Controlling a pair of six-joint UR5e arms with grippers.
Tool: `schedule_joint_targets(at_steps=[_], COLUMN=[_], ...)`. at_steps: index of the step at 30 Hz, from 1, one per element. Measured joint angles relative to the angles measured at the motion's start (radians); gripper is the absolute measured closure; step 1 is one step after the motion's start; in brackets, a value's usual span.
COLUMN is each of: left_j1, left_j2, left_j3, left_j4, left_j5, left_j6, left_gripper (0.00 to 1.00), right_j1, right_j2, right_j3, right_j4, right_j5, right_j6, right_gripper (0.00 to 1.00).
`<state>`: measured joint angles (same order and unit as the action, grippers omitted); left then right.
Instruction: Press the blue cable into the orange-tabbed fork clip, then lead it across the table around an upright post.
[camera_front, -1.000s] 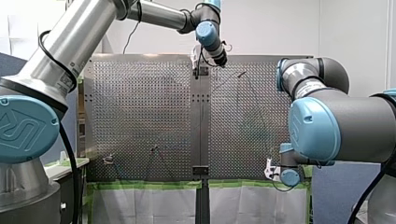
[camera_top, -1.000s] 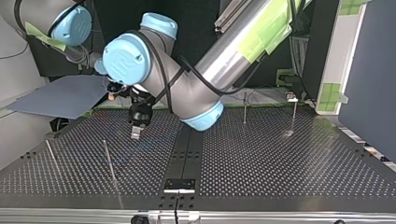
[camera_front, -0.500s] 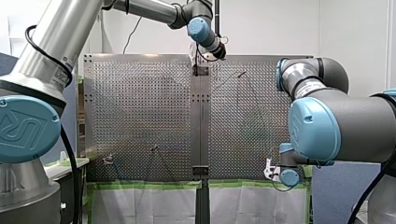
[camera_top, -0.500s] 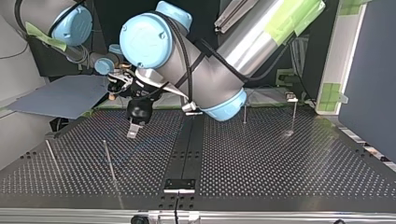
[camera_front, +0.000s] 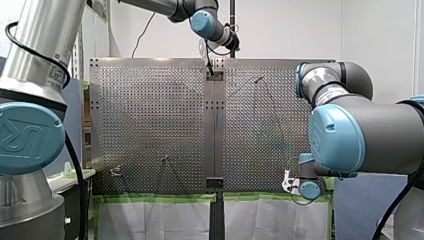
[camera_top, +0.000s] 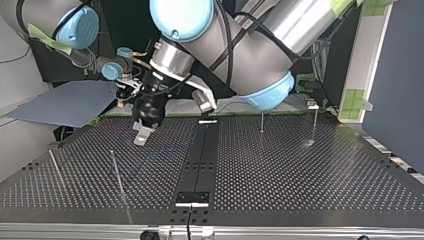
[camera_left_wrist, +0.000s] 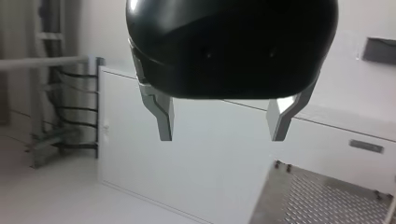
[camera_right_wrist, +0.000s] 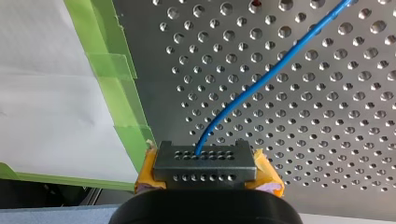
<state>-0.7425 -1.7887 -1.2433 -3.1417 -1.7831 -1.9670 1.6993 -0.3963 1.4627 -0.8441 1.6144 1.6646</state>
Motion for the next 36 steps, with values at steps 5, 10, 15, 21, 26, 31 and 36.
schedule_joint_targets(at_steps=[5, 10, 15, 21, 26, 31, 36], left_j1=[0.0, 0.001, 0.001, 0.002, 0.005, 0.009, 0.014], left_j2=[0.043, 0.091, 0.142, 0.169, 0.172, 0.172, 0.173], left_j3=[-0.042, -0.091, -0.142, -0.196, -0.245, -0.294, -0.346], left_j4=[0.043, 0.091, 0.142, 0.196, 0.245, 0.294, 0.346], left_j5=[-0.002, -0.009, -0.01, -0.025, -0.044, -0.024, -0.017], left_j6=[-0.043, -0.089, -0.105, -0.109, -0.132, -0.175, -0.206], left_gripper=[0.02, 0.02, 0.02, 0.02, 0.02, 0.02, 0.02], right_j1=[0.0, 0.0, 0.0, 0.002, 0.002, 0.003, 0.005], right_j2=[0.0, 0.0, 0.0, 0.0, 0.0, 0.0, 0.0], right_j3=[0.0, 0.0, -0.002, -0.004, -0.004, -0.004, -0.005], right_j4=[0.0, 0.0, 0.006, 0.015, 0.017, 0.017, 0.017], right_j5=[0.0, 0.0, 0.0, -0.001, -0.001, -0.008, -0.009], right_j6=[-0.001, -0.005, -0.018, -0.043, -0.045, -0.045, -0.042], right_gripper=[1.0, 1.0, 1.0, 1.0, 1.0, 1.0, 1.0])
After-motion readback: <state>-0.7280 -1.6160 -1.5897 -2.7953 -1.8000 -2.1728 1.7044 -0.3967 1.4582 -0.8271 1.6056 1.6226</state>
